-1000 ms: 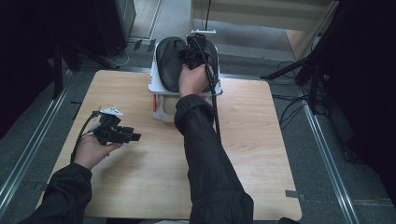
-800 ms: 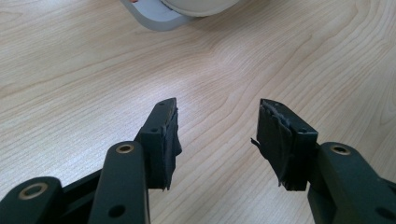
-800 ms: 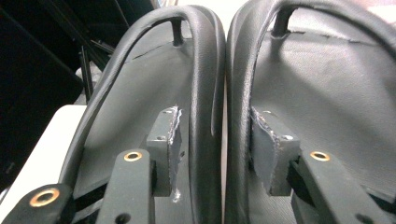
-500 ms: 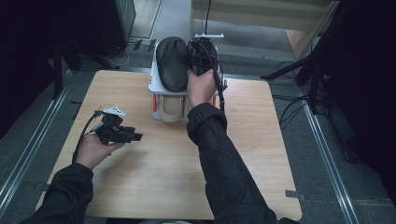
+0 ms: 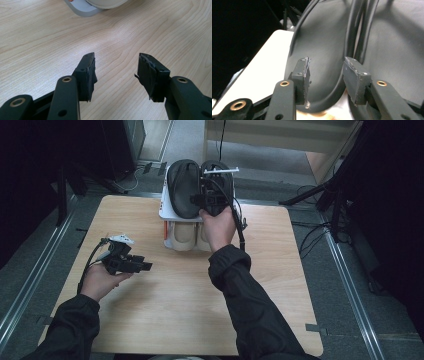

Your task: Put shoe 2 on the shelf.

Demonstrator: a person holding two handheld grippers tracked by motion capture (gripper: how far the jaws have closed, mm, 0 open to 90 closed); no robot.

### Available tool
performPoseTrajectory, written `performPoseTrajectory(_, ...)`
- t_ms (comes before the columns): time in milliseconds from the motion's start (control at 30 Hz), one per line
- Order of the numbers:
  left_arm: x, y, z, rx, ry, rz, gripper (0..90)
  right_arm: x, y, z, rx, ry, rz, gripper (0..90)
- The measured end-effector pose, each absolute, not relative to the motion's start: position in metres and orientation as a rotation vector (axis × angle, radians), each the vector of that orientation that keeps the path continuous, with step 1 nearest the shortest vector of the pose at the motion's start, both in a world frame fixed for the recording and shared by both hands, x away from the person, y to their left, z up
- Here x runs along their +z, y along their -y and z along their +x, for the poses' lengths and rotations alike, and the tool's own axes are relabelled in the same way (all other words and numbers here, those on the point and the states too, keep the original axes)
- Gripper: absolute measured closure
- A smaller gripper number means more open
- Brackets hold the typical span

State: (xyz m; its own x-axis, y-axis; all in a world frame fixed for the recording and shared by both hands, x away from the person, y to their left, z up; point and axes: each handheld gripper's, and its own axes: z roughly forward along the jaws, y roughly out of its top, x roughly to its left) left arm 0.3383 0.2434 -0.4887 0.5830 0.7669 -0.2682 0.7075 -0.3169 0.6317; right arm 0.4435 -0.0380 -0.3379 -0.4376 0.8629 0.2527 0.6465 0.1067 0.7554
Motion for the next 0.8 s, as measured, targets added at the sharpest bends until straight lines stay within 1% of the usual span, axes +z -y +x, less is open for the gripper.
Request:
performPoseTrajectory(333,-0.488,-0.244,0.338,0.108,-1.167,2.085,49.0,-0.345,0.054,0.401,1.286,-2.199,1.389,57.8)
performPoseTrajectory(567,-0.489,-0.243,0.339,0.111,-1.164,2.086,49.0,-0.364,0.058,0.379,1.291,-2.253,1.347,58.0)
performPoseTrajectory(633,-0.489,-0.243,0.338,0.112,-1.162,2.088,49.0,-0.370,0.059,0.373,1.272,-2.257,1.314,59.4)
performPoseTrajectory(800,-0.489,-0.244,0.338,0.111,-1.165,2.090,49.0,-0.383,0.067,0.360,1.321,-2.282,1.290,58.7)
